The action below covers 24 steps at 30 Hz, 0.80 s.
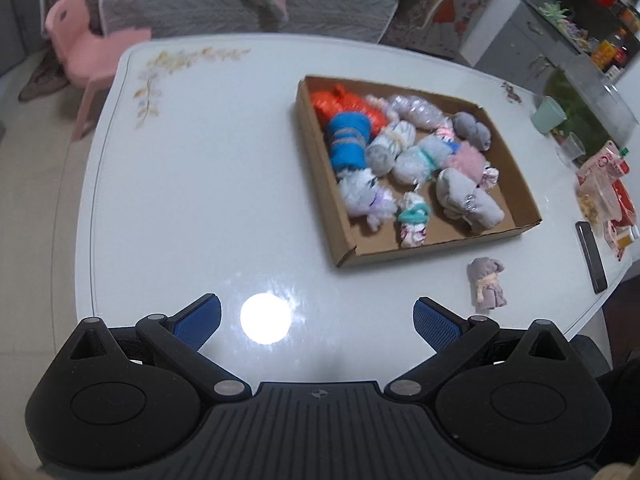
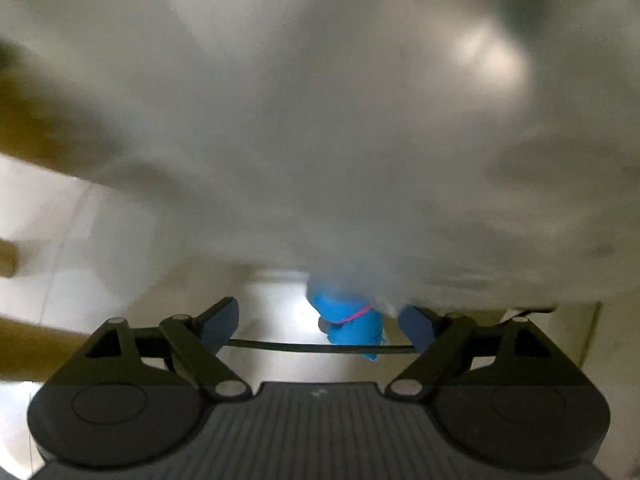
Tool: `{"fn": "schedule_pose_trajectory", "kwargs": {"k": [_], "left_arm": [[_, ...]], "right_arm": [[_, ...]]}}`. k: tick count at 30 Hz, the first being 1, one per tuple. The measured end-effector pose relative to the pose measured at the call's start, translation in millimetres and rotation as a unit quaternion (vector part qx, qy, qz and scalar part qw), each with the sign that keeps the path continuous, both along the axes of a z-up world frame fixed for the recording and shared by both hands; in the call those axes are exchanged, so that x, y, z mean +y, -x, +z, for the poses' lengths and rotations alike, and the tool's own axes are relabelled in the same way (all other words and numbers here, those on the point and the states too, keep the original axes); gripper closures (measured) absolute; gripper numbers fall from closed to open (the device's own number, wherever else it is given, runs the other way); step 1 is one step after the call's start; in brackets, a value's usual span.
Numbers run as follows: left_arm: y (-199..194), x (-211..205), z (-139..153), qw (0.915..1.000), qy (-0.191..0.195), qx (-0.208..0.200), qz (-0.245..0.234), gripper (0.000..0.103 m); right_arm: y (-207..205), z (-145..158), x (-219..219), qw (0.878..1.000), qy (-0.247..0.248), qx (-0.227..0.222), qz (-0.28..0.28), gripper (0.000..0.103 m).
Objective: Organize objects
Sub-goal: 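Reach under the table and grasp the blue sock with the right gripper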
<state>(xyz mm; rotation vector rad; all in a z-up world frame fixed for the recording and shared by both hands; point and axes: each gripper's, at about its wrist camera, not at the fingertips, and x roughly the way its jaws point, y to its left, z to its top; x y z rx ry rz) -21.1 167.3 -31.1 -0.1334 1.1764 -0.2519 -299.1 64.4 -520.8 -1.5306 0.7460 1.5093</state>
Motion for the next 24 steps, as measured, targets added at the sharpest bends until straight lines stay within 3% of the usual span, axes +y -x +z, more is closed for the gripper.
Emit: {"fn": "schedule_pose_trajectory", "kwargs": {"k": [3,10,11,12,13,15,19,24], "left_arm": [[0,4,-7,0.9997,0.012,0.018,0.013,0.0],[1,15,-17,0.9978,0.031,0.043,0.041,0.0],[1,16,-17,0.9974,0.034,0.045,0.045,0.0],[0,16,-18,0.9973,0.035,0.045,0.047,0.0],[-1,16,-19,0.9973,0.032,0.046,0.048,0.0],[-4,13,-20,0.9974,0.029,0.049,0.046,0.0],[-14,1,-13,0.9984,0.028,0.038,0.031,0.0],[-28,-20,4,1.0,0.007,0.001,-0.003,0.0]], "right_arm": [[-3,-22,14,1.0,-0.003,-0.018,-0.004,0.015],[-6,-78,33,0.997,0.061,-0.037,0.025,0.016],[-6,-85,34,0.996,0.073,-0.036,0.029,0.02],[-5,-91,36,0.995,0.082,-0.035,0.033,0.033],[-3,-94,38,0.995,0.083,-0.034,0.037,0.039],[0,-91,44,0.996,0.081,-0.001,0.035,0.061],[14,-76,42,0.997,0.063,0.003,0.034,0.063],[32,0,28,0.998,0.027,0.043,0.033,0.063]]}}
